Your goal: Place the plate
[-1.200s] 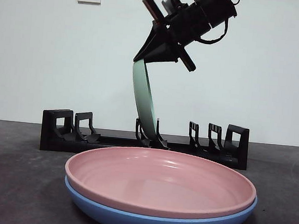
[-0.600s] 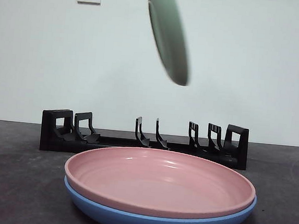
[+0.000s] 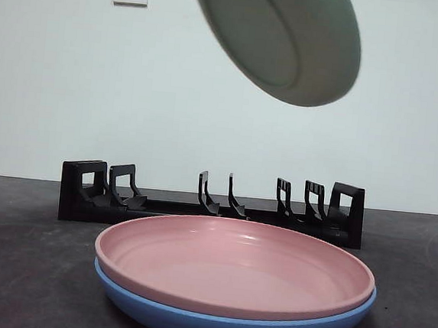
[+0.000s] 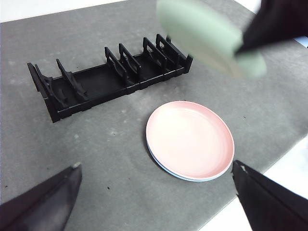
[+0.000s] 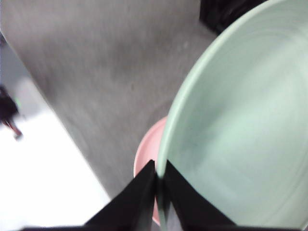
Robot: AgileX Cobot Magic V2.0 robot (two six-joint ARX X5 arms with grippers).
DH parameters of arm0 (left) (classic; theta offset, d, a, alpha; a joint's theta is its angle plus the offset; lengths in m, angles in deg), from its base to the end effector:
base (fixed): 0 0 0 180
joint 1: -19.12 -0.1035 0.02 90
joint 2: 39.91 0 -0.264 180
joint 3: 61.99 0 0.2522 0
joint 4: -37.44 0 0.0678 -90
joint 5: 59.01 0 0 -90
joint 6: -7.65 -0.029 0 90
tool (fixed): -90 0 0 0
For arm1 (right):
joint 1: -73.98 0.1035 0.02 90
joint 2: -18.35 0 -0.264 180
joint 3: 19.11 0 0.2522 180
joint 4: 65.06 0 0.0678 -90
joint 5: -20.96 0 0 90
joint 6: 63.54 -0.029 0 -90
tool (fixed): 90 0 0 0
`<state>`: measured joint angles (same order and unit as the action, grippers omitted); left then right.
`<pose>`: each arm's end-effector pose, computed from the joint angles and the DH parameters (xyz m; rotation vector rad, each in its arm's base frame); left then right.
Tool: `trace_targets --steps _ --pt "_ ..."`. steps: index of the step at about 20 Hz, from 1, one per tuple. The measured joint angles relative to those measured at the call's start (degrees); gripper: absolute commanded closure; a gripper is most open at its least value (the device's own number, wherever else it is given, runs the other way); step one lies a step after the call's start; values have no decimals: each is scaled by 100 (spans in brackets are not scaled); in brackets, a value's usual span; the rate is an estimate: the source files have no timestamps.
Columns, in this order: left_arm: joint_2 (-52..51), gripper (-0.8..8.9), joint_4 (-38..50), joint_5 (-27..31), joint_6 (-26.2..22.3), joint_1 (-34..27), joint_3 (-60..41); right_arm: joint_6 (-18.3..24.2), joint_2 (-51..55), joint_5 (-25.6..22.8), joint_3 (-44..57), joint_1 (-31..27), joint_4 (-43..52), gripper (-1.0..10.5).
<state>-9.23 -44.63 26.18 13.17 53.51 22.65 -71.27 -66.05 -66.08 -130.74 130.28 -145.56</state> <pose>0.0206 -0.0170 0.3966 0.0369 0.5149 -0.6457 0.1521 0.2307 0.4041 -0.3196 0.9251 0.8915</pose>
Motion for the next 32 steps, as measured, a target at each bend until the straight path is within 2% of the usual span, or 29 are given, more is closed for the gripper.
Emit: trace_targets --steps 5,6,9,13,18,21,32 --pt "0 317 -2 0 0 0 0 -243 0 -1460 953 1222 278 935" --pt "0 317 0 0 0 0 0 -326 0 -1578 1132 1327 367 935" --pt "0 317 0 0 0 0 0 -632 -13 -1639 1797 1512 887 935" --pt "0 317 0 0 0 0 0 -885 -404 -1746 2138 1740 1084 935" --pt "0 317 -2 0 0 0 0 -933 -1169 -1856 2138 1843 1154 935" --pt "0 317 -2 0 0 0 0 -957 -1521 -2358 2142 1952 1073 935" --pt "0 317 0 0 0 0 0 -1228 -1729 -2354 2142 2057 1067 933"
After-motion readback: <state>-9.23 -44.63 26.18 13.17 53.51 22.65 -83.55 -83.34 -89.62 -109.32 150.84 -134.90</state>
